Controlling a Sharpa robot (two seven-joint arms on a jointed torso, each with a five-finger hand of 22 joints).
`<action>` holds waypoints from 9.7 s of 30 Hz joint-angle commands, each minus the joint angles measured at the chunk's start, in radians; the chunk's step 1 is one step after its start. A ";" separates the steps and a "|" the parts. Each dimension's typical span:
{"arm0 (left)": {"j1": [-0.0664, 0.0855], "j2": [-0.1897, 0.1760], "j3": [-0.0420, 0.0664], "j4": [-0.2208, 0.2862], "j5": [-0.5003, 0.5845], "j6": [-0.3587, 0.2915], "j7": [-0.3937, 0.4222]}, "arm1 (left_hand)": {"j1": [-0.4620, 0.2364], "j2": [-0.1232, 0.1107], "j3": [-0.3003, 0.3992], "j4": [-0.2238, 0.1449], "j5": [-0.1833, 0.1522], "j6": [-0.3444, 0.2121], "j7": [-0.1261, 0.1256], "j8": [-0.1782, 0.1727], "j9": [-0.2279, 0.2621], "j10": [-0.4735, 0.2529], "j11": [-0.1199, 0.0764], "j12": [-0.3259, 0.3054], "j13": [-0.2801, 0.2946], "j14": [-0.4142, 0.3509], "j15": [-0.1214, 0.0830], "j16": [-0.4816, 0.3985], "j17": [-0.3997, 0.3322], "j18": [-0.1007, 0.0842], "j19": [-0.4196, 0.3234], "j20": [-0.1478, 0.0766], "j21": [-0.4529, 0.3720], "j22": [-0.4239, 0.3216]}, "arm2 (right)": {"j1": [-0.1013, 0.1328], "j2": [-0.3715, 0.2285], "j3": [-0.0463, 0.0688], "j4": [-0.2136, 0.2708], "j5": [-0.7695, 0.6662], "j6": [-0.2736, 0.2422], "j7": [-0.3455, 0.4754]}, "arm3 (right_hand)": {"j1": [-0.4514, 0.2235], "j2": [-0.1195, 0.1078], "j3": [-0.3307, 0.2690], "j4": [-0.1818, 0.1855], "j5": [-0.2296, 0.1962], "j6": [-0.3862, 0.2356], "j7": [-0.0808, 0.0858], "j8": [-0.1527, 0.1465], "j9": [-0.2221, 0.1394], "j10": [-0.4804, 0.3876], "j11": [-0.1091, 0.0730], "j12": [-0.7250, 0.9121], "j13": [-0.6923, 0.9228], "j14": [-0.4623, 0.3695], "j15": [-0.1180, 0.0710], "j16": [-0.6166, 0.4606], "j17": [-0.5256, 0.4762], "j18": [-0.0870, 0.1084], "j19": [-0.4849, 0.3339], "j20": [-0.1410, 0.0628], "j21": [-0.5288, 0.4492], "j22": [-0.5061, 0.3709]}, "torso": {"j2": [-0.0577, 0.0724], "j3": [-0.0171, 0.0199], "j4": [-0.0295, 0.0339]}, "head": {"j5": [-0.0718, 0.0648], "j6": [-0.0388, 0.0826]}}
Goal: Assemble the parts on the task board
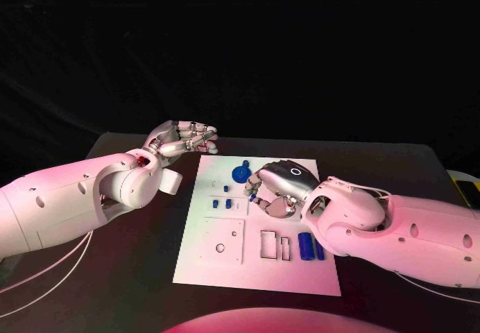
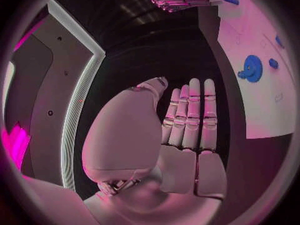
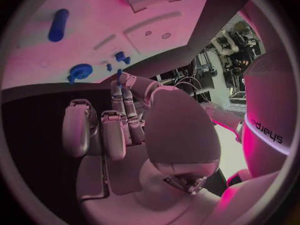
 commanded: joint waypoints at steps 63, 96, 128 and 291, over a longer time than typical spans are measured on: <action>0.001 0.024 -0.002 -0.004 0.027 0.025 -0.010 | 0.008 0.005 0.000 -0.004 0.005 0.003 0.008 -0.004 0.000 -0.008 0.001 -0.004 0.000 -0.001 0.007 -0.009 0.004 0.010 0.010 -0.001 -0.009 -0.003 | -0.138 0.133 -0.015 -0.121 0.021 0.044 0.035 | 0.007 0.035 -0.005 0.001 0.005 0.004 0.004 -0.005 0.002 0.024 -0.019 -0.003 0.015 0.062 -0.007 -0.002 0.052 -0.002 -0.005 0.004 -0.015 0.110 | 0.002 0.0001 0.0000 | 0.069 -0.053; 0.001 0.021 -0.002 -0.004 0.027 0.030 -0.020 | 0.010 0.007 0.001 -0.004 0.005 0.002 0.009 -0.005 -0.001 -0.010 0.002 -0.005 0.000 -0.001 0.008 -0.014 0.006 0.010 0.011 0.000 -0.011 -0.005 | -0.139 0.135 -0.018 -0.122 -0.022 0.044 0.022 | -0.062 -0.018 -0.055 0.000 0.023 -0.108 0.041 -0.061 -0.015 -0.172 0.032 -0.074 -0.024 0.033 0.037 -0.047 -0.042 0.033 -0.095 0.043 -0.187 0.025 | 0.002 0.0001 -0.0007 | 0.067 -0.052; 0.000 0.011 -0.004 -0.005 0.027 0.042 -0.023 | 0.011 0.007 0.001 -0.004 0.005 0.002 0.009 -0.005 -0.001 -0.013 0.002 -0.006 0.000 -0.002 0.008 -0.016 0.007 0.009 0.010 0.000 -0.013 -0.006 | 0.025 -0.186 0.007 0.030 0.190 0.098 0.020 | -0.149 -0.056 -0.155 0.082 0.041 -0.109 0.031 -0.066 -0.016 -0.059 0.008 0.042 -0.021 0.054 0.020 -0.013 0.019 0.014 -0.033 0.033 -0.116 0.065 | -0.002 -0.0013 -0.0036 | 0.013 -0.009; -0.002 0.094 -0.006 -0.058 0.054 0.064 -0.063 | 0.014 0.018 -0.004 -0.011 0.004 -0.007 0.015 -0.012 -0.004 -0.032 0.006 -0.001 0.004 0.013 0.007 -0.009 0.050 0.007 0.027 -0.006 -0.012 -0.003 | -0.136 0.175 -0.023 -0.062 -0.020 0.154 -0.012 | 0.002 0.057 -0.079 0.091 -0.043 -0.009 0.007 -0.059 -0.002 0.005 -0.017 0.022 -0.076 0.057 -0.005 -0.005 0.032 0.005 -0.006 0.006 -0.092 0.109 | 0.000 -0.0029 -0.0014 | 0.090 -0.038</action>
